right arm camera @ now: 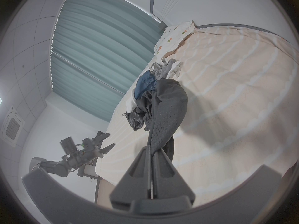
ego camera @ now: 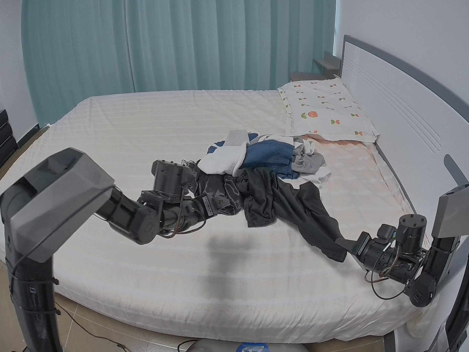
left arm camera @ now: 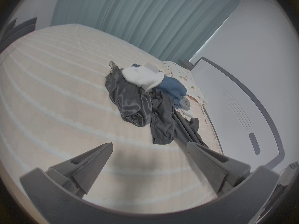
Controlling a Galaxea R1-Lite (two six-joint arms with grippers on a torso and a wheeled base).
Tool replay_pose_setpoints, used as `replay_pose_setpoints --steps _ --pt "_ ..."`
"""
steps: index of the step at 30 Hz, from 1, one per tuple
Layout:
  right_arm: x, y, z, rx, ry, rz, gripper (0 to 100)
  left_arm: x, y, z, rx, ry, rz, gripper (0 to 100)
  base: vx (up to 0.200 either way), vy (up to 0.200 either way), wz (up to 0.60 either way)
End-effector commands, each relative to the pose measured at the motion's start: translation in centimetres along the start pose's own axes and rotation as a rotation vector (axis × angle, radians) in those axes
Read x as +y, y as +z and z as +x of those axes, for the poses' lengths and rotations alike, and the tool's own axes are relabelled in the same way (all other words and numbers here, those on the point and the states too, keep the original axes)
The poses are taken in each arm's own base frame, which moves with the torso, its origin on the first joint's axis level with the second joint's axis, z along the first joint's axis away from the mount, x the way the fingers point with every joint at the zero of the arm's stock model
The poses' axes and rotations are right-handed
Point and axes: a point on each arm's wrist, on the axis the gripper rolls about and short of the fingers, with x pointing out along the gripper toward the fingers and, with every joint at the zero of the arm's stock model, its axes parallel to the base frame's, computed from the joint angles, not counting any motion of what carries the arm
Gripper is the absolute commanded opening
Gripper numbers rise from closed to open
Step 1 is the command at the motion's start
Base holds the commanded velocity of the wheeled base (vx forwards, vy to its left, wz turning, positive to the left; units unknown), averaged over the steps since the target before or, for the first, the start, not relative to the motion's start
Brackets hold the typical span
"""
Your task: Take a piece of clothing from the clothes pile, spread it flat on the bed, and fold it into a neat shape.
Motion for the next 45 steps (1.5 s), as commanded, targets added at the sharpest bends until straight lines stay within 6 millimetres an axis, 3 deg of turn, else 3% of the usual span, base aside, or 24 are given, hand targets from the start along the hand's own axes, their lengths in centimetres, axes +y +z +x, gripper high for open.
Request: replay_pose_setpoints --steps 1,8,14,19,28,31,41,42,45 --pt "1.6 0.2 -1.5 -0.024 0.052 -0.016 0 -0.6 -2.1 6.0 0.093 -0.022 -0.064 100 0.000 0.000 0.00" --pt "2.4 0.3 -2.6 -0.033 0.084 -0.025 0 -1.9 -2.8 8.9 0.110 -0.065 -0.101 100 0.000 0.000 0.00" --pt "3.3 -0.8 -3.7 0.012 0.113 -0.040 0 -2.6 -3.6 9.7 0.139 -0.062 -0.130 100 0.000 0.000 0.00" --pt "4.8 0.0 -6.0 -0.035 0.193 -0.060 0 -3.0 -3.9 11.4 0.123 -0.075 -0.139 100 0.000 0.000 0.00" --pt "5.8 0.4 -7.7 -0.046 0.269 -0.078 0 -3.3 -4.2 12.7 0.113 -0.080 -0.157 100 0.000 0.000 0.00" --pt "6.4 0.4 -8.8 -0.033 0.328 -0.091 0 -3.2 -4.1 14.0 0.064 -0.049 -0.156 100 0.000 0.000 0.00" --pt "6.9 0.6 -9.5 -0.043 0.369 -0.102 0 -3.4 -4.7 14.9 0.071 -0.024 -0.161 100 0.000 0.000 0.00" --pt "7.0 0.7 -9.5 -0.044 0.374 -0.102 0 -3.3 -4.7 14.9 0.072 -0.025 -0.163 0 0.000 0.000 0.00" --pt "7.1 0.6 -9.7 -0.044 0.380 -0.104 0 -3.3 -4.8 15.1 0.062 -0.039 -0.166 0 0.000 0.000 0.00"
